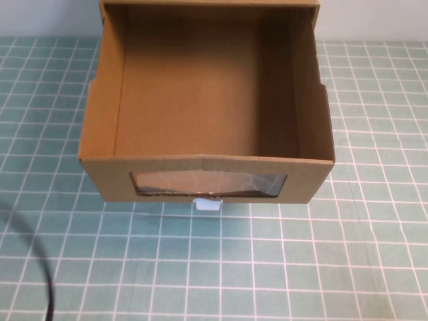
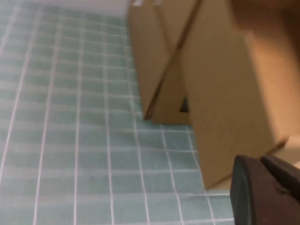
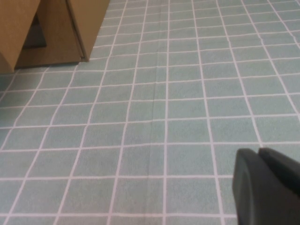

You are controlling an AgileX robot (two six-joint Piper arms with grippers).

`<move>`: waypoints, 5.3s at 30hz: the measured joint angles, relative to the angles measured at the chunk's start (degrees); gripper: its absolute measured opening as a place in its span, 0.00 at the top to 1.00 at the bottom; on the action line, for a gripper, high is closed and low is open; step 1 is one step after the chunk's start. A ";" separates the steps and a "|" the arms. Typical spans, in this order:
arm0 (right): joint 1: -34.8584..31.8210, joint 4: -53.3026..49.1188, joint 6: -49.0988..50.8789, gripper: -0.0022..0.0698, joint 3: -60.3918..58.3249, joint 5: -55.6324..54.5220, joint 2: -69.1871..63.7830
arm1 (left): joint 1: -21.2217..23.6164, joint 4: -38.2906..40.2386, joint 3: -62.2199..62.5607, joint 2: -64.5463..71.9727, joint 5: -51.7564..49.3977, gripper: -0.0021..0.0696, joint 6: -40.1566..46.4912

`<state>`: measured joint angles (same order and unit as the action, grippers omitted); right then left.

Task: Close the shoe box
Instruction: Press the shoe box with left arm, then close the shoe box with your right arm

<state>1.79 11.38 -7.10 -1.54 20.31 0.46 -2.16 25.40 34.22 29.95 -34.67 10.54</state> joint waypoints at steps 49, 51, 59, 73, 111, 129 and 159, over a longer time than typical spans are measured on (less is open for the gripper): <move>0.00 0.00 0.00 0.99 0.00 0.00 0.00 | -10.06 7.16 89.72 82.69 -27.29 0.98 27.30; 0.00 0.00 0.00 0.99 0.00 0.00 0.00 | -10.06 7.16 89.72 82.69 -27.29 0.98 27.30; 0.00 3.49 0.00 0.99 0.00 -0.82 0.00 | -10.06 7.16 89.72 82.69 -27.29 0.98 27.30; 0.00 29.36 0.00 0.99 0.00 -16.56 0.00 | -10.06 7.07 89.84 82.69 -27.39 0.98 27.30; 37.97 6.16 5.25 0.99 63.54 27.42 -67.97 | -10.06 7.07 89.84 82.69 -27.39 0.98 26.02; 38.76 -0.81 7.51 0.99 78.85 20.84 -84.68 | -10.06 7.07 89.84 82.69 -27.48 0.98 25.81; 28.34 6.57 1.50 0.99 100.35 6.80 -104.79 | -10.07 7.07 89.84 82.69 -27.61 0.98 25.81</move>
<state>30.13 17.95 -5.60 98.81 27.10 -104.33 -12.24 32.47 124.06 112.64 -62.27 36.35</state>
